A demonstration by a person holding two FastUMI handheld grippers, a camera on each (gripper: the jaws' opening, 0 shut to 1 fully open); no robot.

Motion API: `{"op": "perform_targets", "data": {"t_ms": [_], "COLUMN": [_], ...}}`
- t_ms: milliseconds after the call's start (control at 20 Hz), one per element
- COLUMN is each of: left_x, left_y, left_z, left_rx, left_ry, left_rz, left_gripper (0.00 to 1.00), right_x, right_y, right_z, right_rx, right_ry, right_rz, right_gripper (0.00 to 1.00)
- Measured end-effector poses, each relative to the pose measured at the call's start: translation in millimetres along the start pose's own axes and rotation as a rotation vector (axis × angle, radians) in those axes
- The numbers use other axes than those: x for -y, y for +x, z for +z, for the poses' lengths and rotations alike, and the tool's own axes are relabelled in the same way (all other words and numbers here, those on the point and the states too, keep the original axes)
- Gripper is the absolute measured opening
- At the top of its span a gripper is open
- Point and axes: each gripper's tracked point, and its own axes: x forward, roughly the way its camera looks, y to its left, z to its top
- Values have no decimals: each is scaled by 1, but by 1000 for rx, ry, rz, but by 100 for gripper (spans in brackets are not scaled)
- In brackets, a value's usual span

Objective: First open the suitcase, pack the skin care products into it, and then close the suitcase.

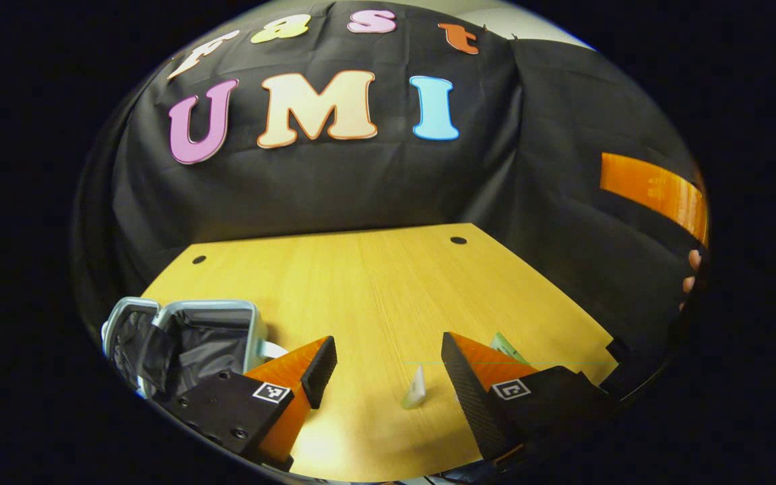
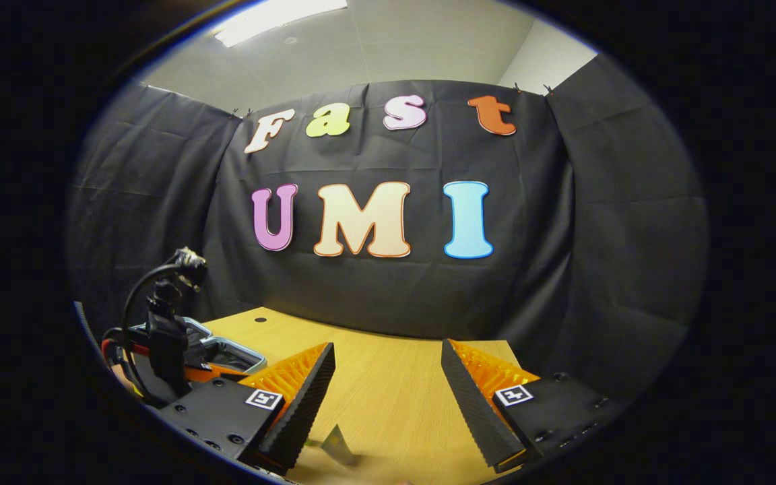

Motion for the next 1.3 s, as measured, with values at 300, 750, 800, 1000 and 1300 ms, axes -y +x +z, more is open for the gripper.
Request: {"op": "perform_targets", "data": {"t_ms": [300, 750, 800, 1000, 1300], "left_x": [22, 29, 31, 26, 11], "left_y": [16, 46, 48, 49, 25], "left_z": [-55, -93, -92, -89, -68], "left_rx": [-131, -236, -229, -243, -235], "left_ry": [-70, -149, -171, -189, -192], "left_rz": [-50, -76, -86, -92, -61], "left_gripper": [89, 29, 18, 12, 9], "right_x": [5, -20, -24, -42, -61], "right_y": [-2, 3, 3, 3, 8], "right_z": [-16, -62, -69, -98, -155], "right_rx": [-40, -129, -141, -175, -266], "right_ry": [-22, -11, -10, -41, -48], "right_rz": [14, 94, 108, 167, 225], "right_gripper": [98, 98, 98, 98, 98]}}
